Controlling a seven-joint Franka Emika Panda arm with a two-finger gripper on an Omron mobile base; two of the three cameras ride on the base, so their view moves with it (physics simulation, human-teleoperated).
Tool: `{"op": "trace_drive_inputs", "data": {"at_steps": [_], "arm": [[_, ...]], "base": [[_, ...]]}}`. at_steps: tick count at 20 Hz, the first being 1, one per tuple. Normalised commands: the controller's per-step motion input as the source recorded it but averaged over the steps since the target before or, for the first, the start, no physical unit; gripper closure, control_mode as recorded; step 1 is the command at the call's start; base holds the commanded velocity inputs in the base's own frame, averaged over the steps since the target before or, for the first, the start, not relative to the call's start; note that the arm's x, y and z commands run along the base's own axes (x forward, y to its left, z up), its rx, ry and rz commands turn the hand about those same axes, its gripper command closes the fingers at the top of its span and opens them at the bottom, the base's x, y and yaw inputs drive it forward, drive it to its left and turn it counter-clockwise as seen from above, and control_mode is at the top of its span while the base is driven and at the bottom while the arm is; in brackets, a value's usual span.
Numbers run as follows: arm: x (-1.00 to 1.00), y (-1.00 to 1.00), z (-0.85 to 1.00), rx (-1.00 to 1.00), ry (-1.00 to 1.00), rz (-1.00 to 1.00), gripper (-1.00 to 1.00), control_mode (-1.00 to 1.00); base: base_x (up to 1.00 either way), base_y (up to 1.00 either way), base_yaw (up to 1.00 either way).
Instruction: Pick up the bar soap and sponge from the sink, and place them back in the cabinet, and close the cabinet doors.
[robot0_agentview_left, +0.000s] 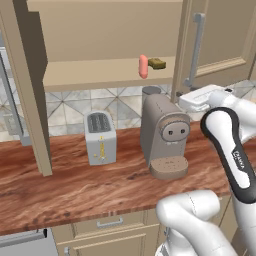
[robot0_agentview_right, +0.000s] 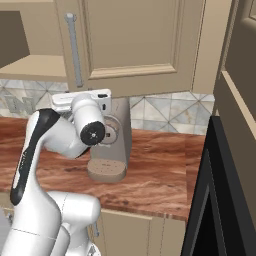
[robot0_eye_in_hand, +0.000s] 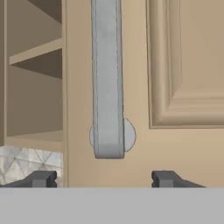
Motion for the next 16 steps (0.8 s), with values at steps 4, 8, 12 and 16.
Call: {"op": "trace_drive_inputs", "data": {"at_steps": [4,8,12,16], "arm": [[0.15,-0.11,0.0,0.0,0.0,0.07,-1.0,-1.0],[0.16,-0.13,0.0,0.0,-0.03,0.0,-1.0,-1.0],[0.15,-0.1,0.0,0.0,-0.03,0.0,-1.0,-1.0],[0.18,-0.08,0.0,0.0,-0.02,0.0,-1.0,-1.0]], "base": [[0.0,0.0,0.0],[0.0,0.0,0.0],[0.0,0.0,0.0],[0.0,0.0,0.0]]}}
